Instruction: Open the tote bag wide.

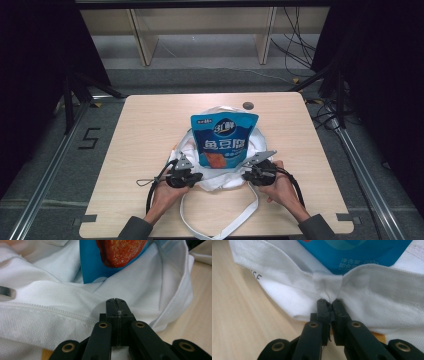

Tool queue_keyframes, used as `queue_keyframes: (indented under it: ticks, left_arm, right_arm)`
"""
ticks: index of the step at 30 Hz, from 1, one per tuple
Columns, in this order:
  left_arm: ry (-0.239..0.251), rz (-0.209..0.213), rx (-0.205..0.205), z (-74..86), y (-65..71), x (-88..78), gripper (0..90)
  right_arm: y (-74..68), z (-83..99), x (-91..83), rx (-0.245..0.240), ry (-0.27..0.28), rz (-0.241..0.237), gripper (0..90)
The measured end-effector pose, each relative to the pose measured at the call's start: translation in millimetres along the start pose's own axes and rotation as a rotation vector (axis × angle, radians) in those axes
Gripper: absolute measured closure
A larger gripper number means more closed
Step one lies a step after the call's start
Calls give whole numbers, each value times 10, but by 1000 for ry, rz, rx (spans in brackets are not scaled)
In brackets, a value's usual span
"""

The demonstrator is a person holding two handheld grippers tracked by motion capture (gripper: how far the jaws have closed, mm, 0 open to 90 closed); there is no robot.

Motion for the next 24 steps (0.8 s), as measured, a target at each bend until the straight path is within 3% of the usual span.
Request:
queue_keyframes:
  ticks: [1,2,3,6,8,10,12,14,17,18,19,21,23,24]
  left_arm:
    - [9,-9,-19,-21,-53,13,894]
    - [6,-13,-2,-37,-90,15,895]
    - [17,-18,-26,-53,-101,31,895]
    - [15,-14,-26,-92,-162,54,895]
    - [18,-19,-33,-104,-197,63,894]
    - [23,-27,-37,-129,-210,88,895]
    - [17,-39,-8,-156,-229,106,895]
    - [21,-39,-14,-160,-229,110,894]
    - [26,-29,-36,-157,-216,106,873]
    - [23,-30,-24,-165,-194,102,849]
    - [31,-39,-14,-180,-183,103,825]
    - [36,-42,-3,-222,-159,68,736]
    - [56,-30,-1,-287,-120,-9,691]
    - [76,-24,-5,-335,-105,-62,669]
  right_arm:
    - [27,-10,16,-10,0,10,869]
    - [48,-30,32,7,-6,8,869]
    - [71,-58,67,13,18,19,868]
    - [102,-70,70,27,6,10,868]
    - [141,-99,112,23,37,26,868]
    - [149,-112,113,40,35,23,867]
    - [148,-115,118,56,30,23,866]
    - [191,-118,128,30,35,48,861]
    - [190,-125,121,31,43,55,845]
    - [189,-128,114,34,44,58,833]
    - [151,-133,83,63,36,41,794]
    - [198,-173,39,68,61,51,680]
    - [240,-258,-38,102,134,55,556]
    - [258,-269,-108,115,140,55,541]
Point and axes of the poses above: each handheld gripper's, and its own axes: x roughly forward along the jaws, z roughly out of its underside, y roughly to its right, the point moved 10 cm from there along x, roughly forward along the jaws, and after that the axes turned 10 degrees about z, right-handed, at the moved point
